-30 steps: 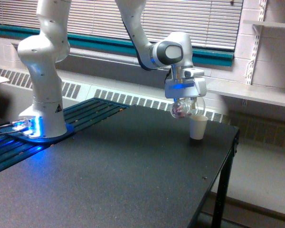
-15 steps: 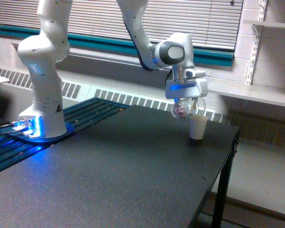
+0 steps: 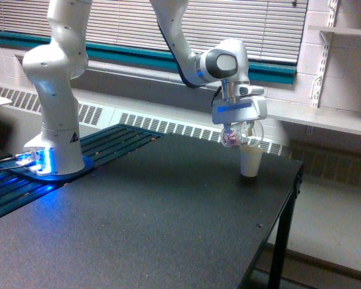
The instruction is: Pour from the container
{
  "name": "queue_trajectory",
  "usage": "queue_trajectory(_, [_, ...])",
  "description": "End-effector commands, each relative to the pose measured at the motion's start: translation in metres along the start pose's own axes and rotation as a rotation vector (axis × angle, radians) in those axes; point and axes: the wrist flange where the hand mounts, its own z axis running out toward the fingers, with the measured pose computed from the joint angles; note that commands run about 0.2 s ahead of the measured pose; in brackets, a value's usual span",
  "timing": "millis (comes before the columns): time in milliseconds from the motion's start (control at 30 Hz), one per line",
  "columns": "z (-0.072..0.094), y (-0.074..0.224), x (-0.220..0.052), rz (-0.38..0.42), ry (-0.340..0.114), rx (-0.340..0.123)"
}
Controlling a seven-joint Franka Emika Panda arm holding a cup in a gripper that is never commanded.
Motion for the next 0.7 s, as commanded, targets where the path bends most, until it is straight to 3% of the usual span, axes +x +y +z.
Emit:
queue_trajectory(33, [-0.0036, -0.0111, 0.0048, -0.057, 0.003, -0.014])
queue_trajectory(700, [0.0023, -0.0201, 0.0093, -0.109, -0.026, -0.058])
